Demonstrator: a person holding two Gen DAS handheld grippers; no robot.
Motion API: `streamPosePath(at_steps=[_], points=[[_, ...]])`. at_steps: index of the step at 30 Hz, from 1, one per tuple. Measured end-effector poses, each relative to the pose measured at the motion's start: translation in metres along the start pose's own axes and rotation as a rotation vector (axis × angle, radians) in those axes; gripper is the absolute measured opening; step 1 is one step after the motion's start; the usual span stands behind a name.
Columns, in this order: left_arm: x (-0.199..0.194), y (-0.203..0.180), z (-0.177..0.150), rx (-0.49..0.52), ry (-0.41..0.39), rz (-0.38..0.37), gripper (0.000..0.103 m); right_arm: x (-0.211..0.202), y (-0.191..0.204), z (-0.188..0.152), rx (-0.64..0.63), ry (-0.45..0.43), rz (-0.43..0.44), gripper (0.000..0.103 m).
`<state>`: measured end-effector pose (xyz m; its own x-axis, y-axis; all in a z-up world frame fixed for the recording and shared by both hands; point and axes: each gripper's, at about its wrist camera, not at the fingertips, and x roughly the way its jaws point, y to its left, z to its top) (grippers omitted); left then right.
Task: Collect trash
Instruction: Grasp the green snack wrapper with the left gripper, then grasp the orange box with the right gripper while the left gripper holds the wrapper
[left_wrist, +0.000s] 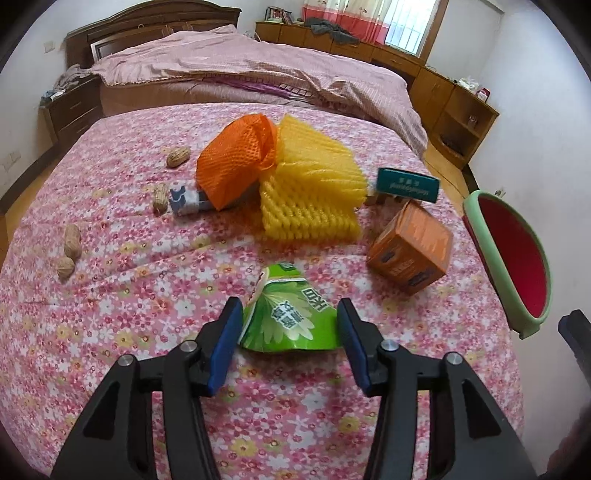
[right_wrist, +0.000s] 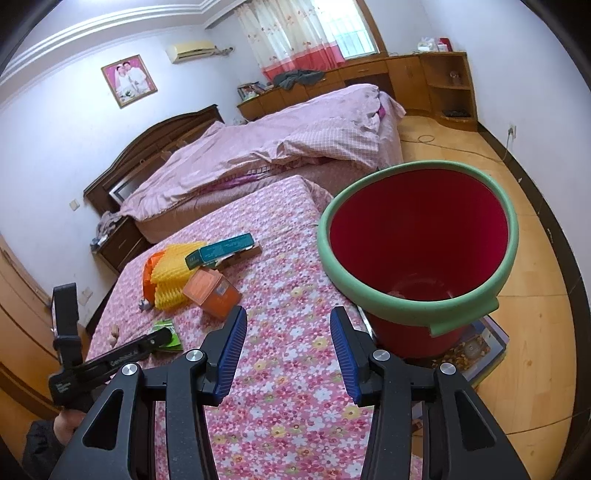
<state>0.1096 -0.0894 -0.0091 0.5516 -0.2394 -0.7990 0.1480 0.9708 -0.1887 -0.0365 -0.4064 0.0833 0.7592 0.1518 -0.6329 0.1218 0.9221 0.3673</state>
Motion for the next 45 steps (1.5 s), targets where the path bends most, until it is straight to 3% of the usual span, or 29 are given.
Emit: streamPosePath(at_steps=[7, 13, 25, 31, 36, 40, 45], points=[[0.009, -0.002, -0.003, -0.003, 0.006, 0.017, 0.061, 0.006, 0.001, -0.002, -0.002, 0.015, 0.008, 0.048], [0.018, -0.023, -0.009, 0.104, -0.007, 0.094, 0.066, 0.009, 0.003, -0.004, -0.003, 0.027, 0.016, 0.048], [0.005, -0.020, -0.020, 0.114, -0.038, 0.056, 0.039, 0.015, 0.014, -0.004, -0.034, 0.043, 0.030, 0.048], [-0.017, -0.009, -0.010, 0.090, -0.097, 0.008, 0.038, 0.023, 0.024, -0.001, -0.069, 0.055, 0.041, 0.048], [-0.034, 0.004, 0.003, 0.063, -0.141, 0.011, 0.038, 0.037, 0.036, 0.002, -0.101, 0.084, 0.062, 0.048], [-0.040, 0.017, 0.011, 0.036, -0.156, 0.015, 0.038, 0.054, 0.052, 0.004, -0.139, 0.110, 0.084, 0.063], [-0.043, 0.032, 0.012, 0.005, -0.169, 0.023, 0.038, 0.080, 0.071, 0.006, -0.184, 0.144, 0.103, 0.068]])
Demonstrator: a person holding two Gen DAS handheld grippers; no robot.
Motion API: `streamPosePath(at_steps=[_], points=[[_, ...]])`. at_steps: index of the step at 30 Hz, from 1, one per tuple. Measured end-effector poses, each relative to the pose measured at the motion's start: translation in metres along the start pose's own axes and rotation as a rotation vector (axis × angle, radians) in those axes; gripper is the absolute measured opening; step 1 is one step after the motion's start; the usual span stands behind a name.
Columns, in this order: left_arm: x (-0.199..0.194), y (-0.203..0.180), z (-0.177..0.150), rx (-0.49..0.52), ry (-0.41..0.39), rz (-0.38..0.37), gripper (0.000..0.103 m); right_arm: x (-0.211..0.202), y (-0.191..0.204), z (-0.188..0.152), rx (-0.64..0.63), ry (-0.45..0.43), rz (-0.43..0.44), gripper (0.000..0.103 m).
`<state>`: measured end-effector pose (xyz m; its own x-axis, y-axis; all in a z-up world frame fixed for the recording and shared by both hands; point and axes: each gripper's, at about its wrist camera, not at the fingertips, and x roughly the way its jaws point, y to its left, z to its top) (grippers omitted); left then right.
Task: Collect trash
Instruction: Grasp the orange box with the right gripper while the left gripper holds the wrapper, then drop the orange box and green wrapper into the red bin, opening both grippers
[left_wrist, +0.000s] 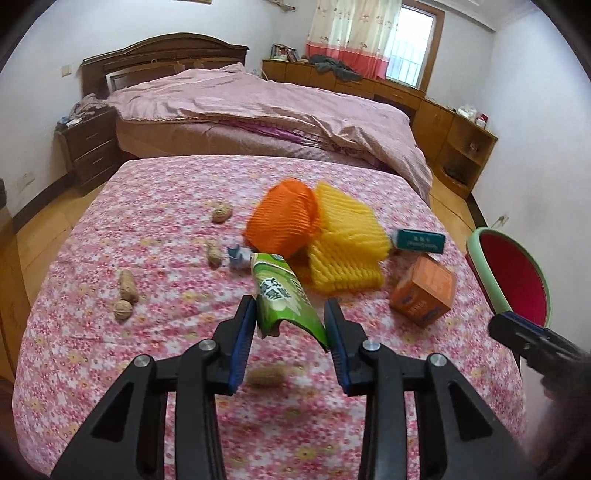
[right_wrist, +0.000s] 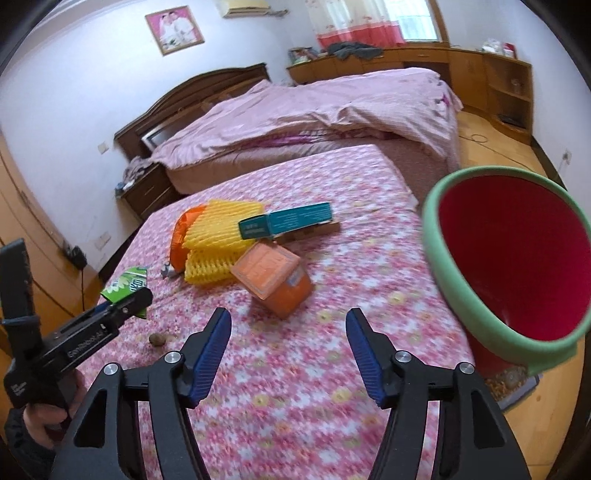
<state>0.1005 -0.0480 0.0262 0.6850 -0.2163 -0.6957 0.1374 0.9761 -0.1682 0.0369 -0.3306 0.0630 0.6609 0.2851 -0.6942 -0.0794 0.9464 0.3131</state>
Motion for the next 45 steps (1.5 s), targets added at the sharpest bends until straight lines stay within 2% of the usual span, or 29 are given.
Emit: streamPosePath(at_steps=[11, 22, 25, 30, 36, 45], points=[[0.004, 0.024, 0.005, -0.040, 0.000, -0.012, 0.038, 0.059, 0.018, 0.017, -0.053, 0.053, -0.039, 0.071], [0.007, 0.049, 0.009, -0.043, -0.020, -0.107, 0.038, 0.083, 0.029, 0.021, -0.002, 0.064, -0.130, 0.071], [0.005, 0.058, 0.007, -0.050, -0.024, -0.135, 0.038, 0.085, 0.030, 0.021, 0.011, 0.058, -0.152, 0.068], [0.006, 0.071, 0.010, -0.062, -0.023, -0.168, 0.038, 0.072, 0.035, 0.014, 0.021, 0.054, -0.171, 0.067], [-0.001, 0.065, 0.010, -0.060, -0.024, -0.177, 0.038, 0.039, 0.031, 0.006, 0.032, 0.019, -0.155, 0.067], [-0.022, 0.011, 0.012, -0.018, -0.038, -0.202, 0.038, -0.021, -0.002, 0.004, 0.072, -0.070, -0.119, 0.067]])
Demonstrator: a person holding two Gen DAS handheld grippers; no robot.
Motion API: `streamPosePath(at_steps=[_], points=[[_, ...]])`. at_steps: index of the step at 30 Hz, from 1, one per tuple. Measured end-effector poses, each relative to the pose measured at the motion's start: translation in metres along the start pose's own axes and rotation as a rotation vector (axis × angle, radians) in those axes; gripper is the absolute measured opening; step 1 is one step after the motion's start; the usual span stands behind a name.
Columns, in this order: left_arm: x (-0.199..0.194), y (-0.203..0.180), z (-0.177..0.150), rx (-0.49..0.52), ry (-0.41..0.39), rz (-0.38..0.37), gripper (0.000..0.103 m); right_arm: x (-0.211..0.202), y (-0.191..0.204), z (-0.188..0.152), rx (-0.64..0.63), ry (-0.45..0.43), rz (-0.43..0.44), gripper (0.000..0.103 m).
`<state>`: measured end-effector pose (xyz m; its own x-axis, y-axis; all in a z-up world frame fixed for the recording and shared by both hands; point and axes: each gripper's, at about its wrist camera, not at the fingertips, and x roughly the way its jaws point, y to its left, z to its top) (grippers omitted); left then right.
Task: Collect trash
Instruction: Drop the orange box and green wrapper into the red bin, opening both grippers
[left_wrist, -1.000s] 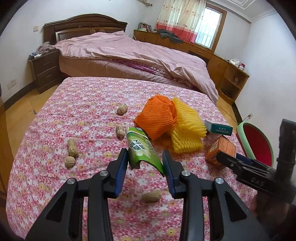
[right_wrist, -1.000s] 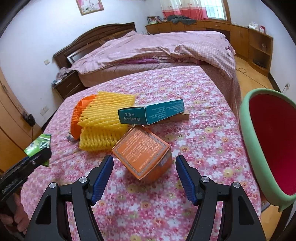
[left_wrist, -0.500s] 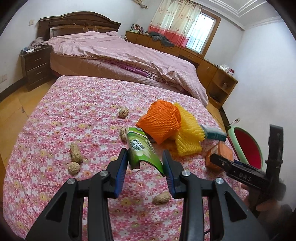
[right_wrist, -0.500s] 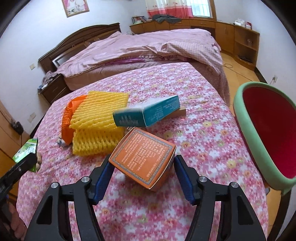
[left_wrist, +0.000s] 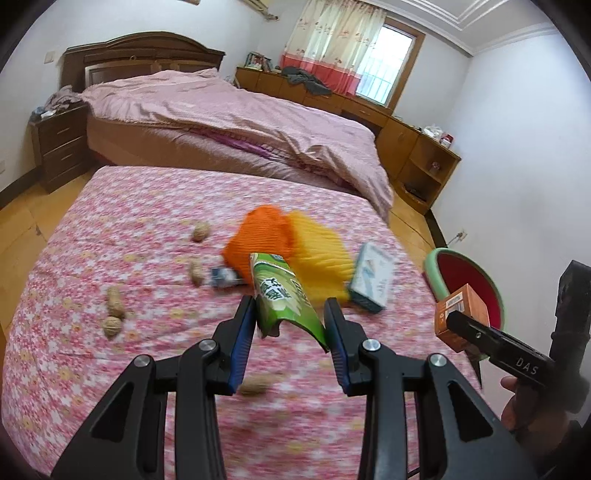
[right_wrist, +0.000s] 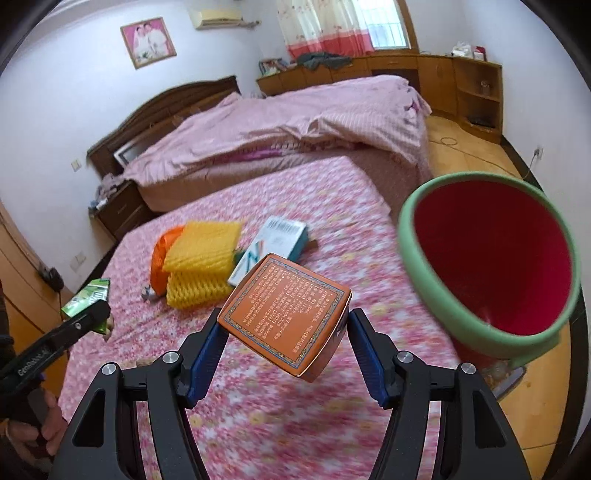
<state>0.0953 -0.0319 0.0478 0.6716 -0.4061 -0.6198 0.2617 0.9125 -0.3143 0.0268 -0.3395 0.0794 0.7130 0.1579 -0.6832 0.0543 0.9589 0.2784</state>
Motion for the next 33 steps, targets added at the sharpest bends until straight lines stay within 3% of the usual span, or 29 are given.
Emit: streamPosePath(at_steps=[12, 23, 33], points=[[0.028, -0.104, 0.014, 0.083, 0.065, -0.103, 0.038, -0.047, -0.084, 0.017, 0.074, -0.086, -0.058, 0.067], [0.079, -0.192, 0.007, 0.193, 0.159, -0.190, 0.038, -0.054, -0.159, 0.024, 0.195, -0.094, -0.087, 0.067], [0.123, -0.244, -0.001, 0.263, 0.226, -0.236, 0.040, -0.052, -0.197, 0.029, 0.240, -0.084, -0.081, 0.068]])
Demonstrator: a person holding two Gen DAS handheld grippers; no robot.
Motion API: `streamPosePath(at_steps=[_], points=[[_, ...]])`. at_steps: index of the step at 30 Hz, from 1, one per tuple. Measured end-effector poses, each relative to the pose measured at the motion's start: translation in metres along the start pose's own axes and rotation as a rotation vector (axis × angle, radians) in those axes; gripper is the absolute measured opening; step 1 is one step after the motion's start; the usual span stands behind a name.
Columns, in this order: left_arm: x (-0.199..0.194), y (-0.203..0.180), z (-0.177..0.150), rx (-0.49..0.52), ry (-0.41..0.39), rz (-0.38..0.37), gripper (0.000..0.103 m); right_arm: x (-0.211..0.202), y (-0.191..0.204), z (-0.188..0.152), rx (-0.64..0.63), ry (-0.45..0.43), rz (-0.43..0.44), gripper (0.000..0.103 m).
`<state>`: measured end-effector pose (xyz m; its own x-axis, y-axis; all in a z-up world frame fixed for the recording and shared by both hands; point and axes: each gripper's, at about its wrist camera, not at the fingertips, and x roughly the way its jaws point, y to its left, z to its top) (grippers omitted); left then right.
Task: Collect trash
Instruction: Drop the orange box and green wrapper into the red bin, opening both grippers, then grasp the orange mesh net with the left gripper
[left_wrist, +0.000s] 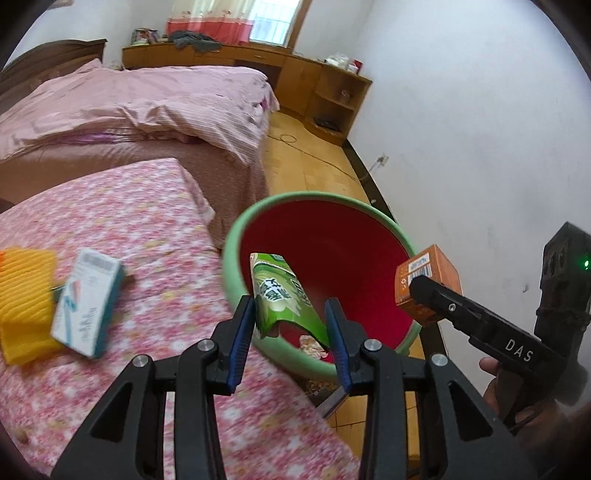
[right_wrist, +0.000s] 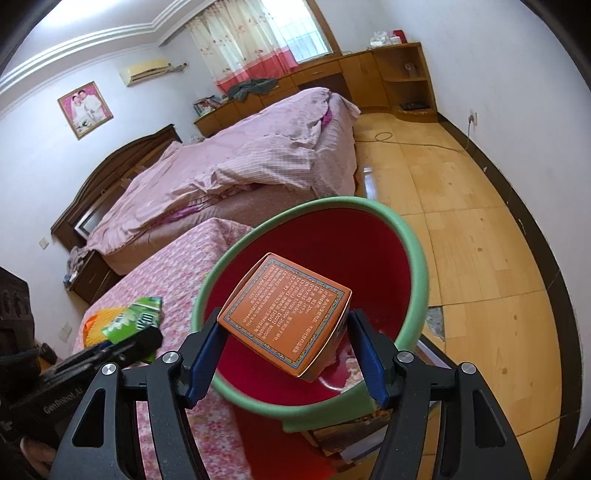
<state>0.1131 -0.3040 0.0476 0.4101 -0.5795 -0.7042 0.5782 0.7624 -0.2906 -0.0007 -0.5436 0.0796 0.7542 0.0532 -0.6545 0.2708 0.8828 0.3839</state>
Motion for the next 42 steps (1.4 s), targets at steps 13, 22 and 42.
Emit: streamPosePath(at_steps=[13, 22, 42], points=[[0.044, -0.012, 0.007, 0.028, 0.071, 0.037, 0.059, 0.017, -0.022, 0.010, 0.028, 0.038, -0.015, 0.069], [0.044, -0.005, 0.005, 0.014, 0.078, 0.048, 0.059, 0.018, -0.025, 0.006, 0.036, 0.009, -0.022, 0.070], [-0.047, 0.067, -0.009, -0.100, -0.067, 0.197, 0.059, 0.006, 0.007, -0.002, 0.025, -0.038, 0.023, 0.076]])
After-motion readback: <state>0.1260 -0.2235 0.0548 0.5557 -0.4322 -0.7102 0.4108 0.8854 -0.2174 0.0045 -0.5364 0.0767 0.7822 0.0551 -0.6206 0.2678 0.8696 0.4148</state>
